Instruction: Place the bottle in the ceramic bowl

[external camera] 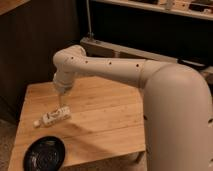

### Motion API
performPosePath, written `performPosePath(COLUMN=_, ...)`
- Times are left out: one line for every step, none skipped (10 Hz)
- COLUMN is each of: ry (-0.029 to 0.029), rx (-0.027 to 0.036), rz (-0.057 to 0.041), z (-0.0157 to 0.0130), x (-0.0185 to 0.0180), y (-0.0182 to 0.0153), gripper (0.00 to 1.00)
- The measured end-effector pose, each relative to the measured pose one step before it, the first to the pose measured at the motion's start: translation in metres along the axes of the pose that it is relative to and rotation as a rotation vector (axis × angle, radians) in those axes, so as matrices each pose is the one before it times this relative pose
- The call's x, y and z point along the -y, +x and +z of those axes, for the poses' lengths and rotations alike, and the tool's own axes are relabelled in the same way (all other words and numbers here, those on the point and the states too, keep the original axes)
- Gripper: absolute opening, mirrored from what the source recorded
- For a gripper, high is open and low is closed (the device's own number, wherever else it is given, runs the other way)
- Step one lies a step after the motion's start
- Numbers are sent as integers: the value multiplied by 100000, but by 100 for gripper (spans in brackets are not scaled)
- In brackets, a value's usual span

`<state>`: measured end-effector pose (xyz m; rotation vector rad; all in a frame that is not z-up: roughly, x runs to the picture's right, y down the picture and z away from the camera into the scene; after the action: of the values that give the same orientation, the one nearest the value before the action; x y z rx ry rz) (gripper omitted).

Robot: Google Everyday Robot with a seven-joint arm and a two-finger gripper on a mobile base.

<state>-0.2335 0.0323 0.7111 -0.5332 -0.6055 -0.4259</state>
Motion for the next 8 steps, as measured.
performPosePath(ry=118, rx=-408, rz=906, z=14, x=8, y=-90, gripper=65)
performPosePath(ry=-1013, rx=-592, rz=520, z=656, x=65, y=-371, gripper=65)
performPosePath(ry=-1459, rx=-550, rz=-1163, z=1131, x=155, y=-431, gripper=65)
performPosePath(ry=-1656, rx=-582, rz=-1265, z=1612, x=176, y=-433, gripper=65)
performPosePath(ry=-1388, rx=-650, rz=-888, z=1670, x=101, y=-160, gripper=65)
performPosePath(ry=-1724, rx=-719, rz=-849, z=1807, x=36, y=-205, gripper=65)
performPosePath(ry=-1351, rx=-322, rz=-471, z=900, x=-29, y=-237, gripper=65)
performPosePath(ry=-1581, rx=-460, rz=-114, z=893, x=-140, y=-4, gripper=65)
